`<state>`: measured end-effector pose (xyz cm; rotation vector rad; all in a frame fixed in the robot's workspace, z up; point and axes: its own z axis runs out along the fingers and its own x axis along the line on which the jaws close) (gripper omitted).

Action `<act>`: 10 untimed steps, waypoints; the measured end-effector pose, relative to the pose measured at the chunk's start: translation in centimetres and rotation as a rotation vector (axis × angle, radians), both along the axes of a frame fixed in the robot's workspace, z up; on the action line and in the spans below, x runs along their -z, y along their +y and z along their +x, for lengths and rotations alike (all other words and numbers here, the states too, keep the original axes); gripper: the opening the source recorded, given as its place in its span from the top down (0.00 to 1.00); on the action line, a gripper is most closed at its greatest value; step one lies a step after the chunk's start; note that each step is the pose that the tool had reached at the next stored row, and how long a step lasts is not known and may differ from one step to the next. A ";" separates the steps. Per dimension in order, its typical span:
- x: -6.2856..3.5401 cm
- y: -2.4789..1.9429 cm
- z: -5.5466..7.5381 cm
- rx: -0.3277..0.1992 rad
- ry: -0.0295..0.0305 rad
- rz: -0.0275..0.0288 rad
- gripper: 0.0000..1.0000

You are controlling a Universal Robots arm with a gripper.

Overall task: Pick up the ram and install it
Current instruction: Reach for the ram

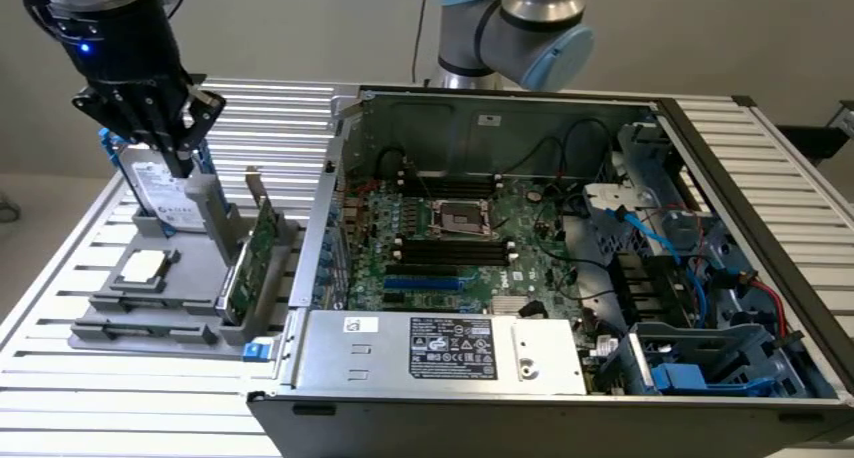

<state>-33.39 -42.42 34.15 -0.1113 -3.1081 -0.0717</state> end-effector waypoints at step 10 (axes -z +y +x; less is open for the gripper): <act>0.70 -1.76 -1.5 -0.002 0.0113 0.0000 0.89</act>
